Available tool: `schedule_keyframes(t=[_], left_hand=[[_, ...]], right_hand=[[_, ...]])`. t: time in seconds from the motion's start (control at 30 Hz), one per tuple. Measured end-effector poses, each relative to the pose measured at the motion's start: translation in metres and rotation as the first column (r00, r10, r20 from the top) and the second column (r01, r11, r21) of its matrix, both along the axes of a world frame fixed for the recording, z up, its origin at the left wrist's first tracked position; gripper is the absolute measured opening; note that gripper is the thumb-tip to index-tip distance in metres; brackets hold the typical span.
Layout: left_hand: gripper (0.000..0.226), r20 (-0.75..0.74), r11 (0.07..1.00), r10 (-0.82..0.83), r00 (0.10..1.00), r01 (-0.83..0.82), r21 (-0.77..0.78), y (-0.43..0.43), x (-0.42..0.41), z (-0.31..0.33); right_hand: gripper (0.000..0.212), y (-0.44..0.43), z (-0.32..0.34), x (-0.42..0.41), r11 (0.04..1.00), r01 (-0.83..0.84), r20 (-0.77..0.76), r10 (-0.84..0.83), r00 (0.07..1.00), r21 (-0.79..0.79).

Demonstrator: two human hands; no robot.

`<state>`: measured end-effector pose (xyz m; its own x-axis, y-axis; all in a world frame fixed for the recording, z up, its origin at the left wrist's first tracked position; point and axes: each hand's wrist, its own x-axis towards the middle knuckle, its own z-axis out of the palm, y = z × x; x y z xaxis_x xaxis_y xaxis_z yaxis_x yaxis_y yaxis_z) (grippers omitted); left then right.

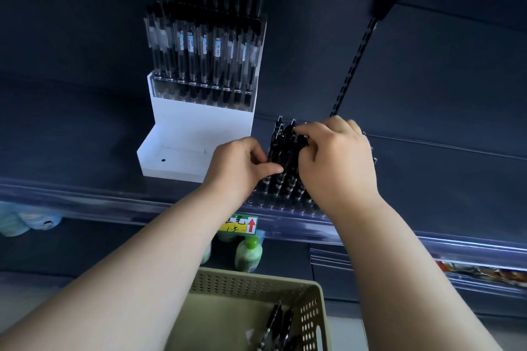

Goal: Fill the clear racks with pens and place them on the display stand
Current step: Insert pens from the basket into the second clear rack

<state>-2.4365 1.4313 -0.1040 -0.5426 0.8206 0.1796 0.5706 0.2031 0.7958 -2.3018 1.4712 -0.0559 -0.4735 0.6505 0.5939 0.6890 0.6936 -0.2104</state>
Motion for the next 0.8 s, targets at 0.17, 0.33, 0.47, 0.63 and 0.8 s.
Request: schedule_keyframes(t=[0.17, 0.33, 0.47, 0.63, 0.8], left_hand=[[0.034, -0.057, 0.998, -0.034, 0.998, 0.031, -0.051, -0.005, -0.001, 0.002], [0.03, -0.224, 0.997, -0.083, 0.971, 0.079, -0.025, -0.019, 0.0, 0.016], [0.029, -0.542, 0.99, -0.122, 0.831, 0.142, -0.006, -0.042, 0.012, 0.025], [0.015, -0.733, 0.94, -0.34, 0.59, 0.236, -0.246, -0.069, 0.047, 0.004], [0.025, -0.673, 0.795, -0.595, 0.439, 0.194, -0.575, -0.078, 0.075, -0.043]], right_hand=[[0.038, -0.008, 0.006, 0.007, 0.997, -0.033, -0.114, 0.04, 0.993, 0.067], [0.029, -0.022, 0.001, 0.014, 0.975, -0.11, -0.168, 0.143, 0.975, 0.191], [0.025, -0.033, -0.016, 0.027, 0.972, -0.169, -0.067, 0.182, 0.981, 0.166], [0.022, -0.039, -0.045, 0.046, 0.988, -0.104, 0.143, 0.12, 0.982, -0.113], [0.027, -0.041, -0.084, 0.062, 0.874, 0.101, 0.345, 0.08, 0.935, -0.476]])
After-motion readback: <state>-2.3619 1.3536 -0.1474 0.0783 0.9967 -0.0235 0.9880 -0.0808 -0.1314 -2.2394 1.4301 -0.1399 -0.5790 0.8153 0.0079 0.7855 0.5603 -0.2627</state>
